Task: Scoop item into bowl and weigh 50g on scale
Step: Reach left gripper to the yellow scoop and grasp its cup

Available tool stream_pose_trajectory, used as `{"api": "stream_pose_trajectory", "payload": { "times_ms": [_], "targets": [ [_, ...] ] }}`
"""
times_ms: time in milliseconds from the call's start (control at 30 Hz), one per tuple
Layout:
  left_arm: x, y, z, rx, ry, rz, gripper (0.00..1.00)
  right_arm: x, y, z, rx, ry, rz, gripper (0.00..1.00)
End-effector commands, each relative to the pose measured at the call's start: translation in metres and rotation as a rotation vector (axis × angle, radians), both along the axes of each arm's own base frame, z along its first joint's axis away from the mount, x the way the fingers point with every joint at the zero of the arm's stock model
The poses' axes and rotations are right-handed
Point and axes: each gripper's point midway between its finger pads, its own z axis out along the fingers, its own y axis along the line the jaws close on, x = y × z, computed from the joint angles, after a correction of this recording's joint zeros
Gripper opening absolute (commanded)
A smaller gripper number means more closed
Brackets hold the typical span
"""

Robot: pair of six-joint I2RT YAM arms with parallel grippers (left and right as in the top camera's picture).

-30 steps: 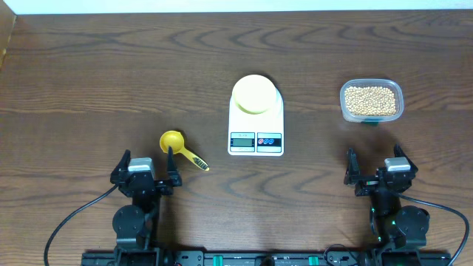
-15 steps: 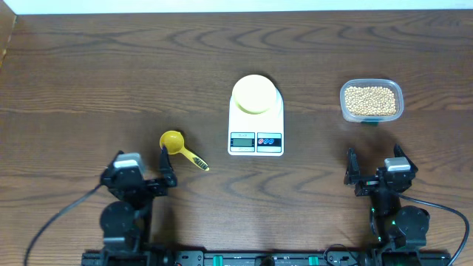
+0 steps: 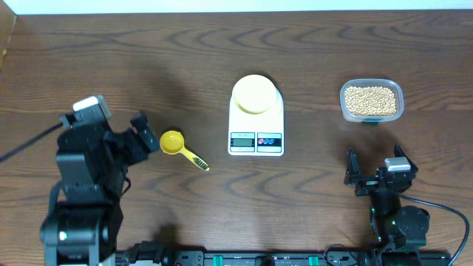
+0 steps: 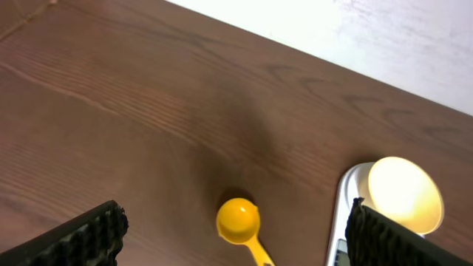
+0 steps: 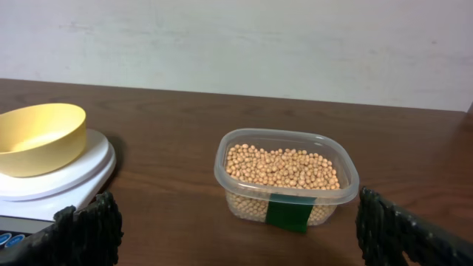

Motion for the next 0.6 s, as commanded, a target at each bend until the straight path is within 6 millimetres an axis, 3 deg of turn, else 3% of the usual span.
{"api": "stream_pose_trajectory", "payload": {
  "times_ms": [0, 233, 300, 467, 567],
  "targets": [
    [0.003, -0.015, -0.022, -0.073, 0.114, -0.050, 0.97, 0.000, 0.001, -0.001, -0.008, 0.000, 0.002, 0.99],
    [0.007, -0.020, -0.067, -0.102, 0.312, -0.061, 0.97, 0.000, 0.001, -0.001, -0.008, 0.000, 0.002, 0.99],
    [0.009, -0.020, -0.089, -0.164, 0.391, 0.006, 0.96, 0.000, 0.001, -0.001, -0.008, 0.000, 0.002, 0.99],
    [0.008, -0.015, -0.145, -0.235, 0.561, 0.155, 0.81, 0.000, 0.001, -0.001, -0.008, 0.000, 0.002, 0.99],
    [0.006, -0.011, -0.174, -0.240, 0.630, 0.225, 0.79, 0.000, 0.001, -0.001, -0.008, 0.000, 0.002, 0.99]
  ]
}}
